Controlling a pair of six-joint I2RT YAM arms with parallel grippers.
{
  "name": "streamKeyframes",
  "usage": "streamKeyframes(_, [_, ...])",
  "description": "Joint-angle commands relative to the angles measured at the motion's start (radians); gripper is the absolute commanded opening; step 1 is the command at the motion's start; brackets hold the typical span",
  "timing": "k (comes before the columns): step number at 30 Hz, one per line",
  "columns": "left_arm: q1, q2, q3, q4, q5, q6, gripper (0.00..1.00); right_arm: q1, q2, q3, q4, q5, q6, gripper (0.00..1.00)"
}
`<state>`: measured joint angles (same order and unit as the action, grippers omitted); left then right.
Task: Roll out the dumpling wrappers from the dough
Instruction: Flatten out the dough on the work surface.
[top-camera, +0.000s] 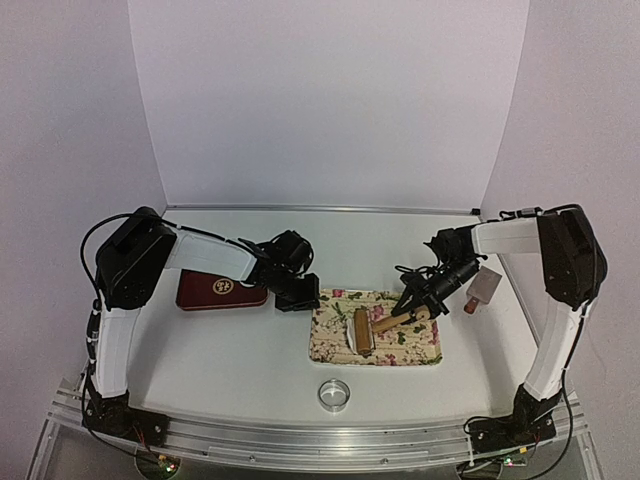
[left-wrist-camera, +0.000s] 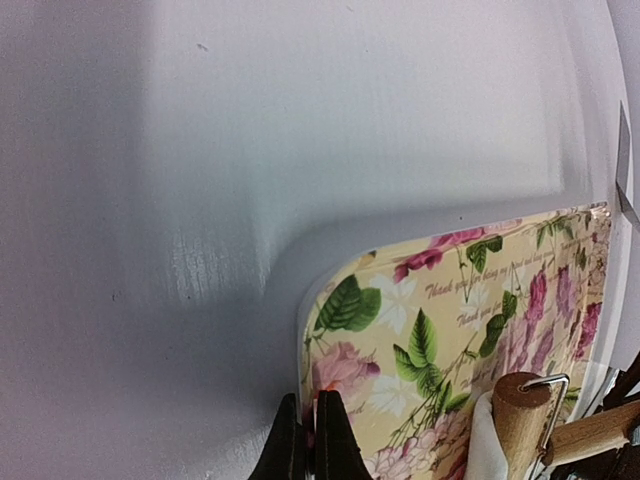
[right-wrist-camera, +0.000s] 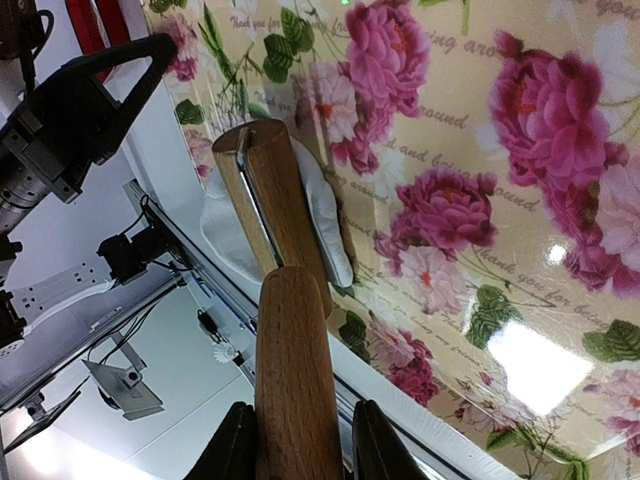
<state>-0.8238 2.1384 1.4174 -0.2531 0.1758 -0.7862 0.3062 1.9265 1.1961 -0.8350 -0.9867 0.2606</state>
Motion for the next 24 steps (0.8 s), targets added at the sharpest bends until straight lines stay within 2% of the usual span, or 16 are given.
streamKeyframes(1, [0.049, -0.023, -0.042, -0.156, -0.085, 0.005, 0.0, -0.04, 0.089, -0.096, -0.132, 0.72, 0.048, 0.0])
streamKeyframes(24, [0.058, -0.008, -0.023, -0.169, -0.084, 0.015, 0.0, -0.1, 0.07, -0.102, -0.132, 0.728, 0.015, 0.0])
